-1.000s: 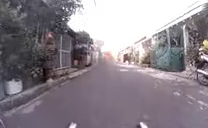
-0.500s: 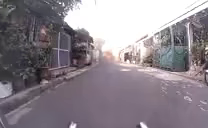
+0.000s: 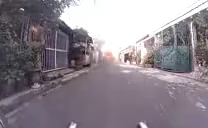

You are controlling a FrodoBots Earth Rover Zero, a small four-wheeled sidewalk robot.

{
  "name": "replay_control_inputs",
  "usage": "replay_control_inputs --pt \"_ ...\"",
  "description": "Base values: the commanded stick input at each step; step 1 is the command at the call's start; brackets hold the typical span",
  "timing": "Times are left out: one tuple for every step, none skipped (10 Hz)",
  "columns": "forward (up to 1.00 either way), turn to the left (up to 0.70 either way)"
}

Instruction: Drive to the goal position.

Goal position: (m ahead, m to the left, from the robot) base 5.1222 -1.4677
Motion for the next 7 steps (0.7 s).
replay_control_inputs --pt "0.70 0.00" --pt "0.70 0.01" --pt "0.70 0.04" --pt "0.70 0.17" --pt "0.70 0.22" --pt "0.70 0.08" --pt "0.70 0.00"
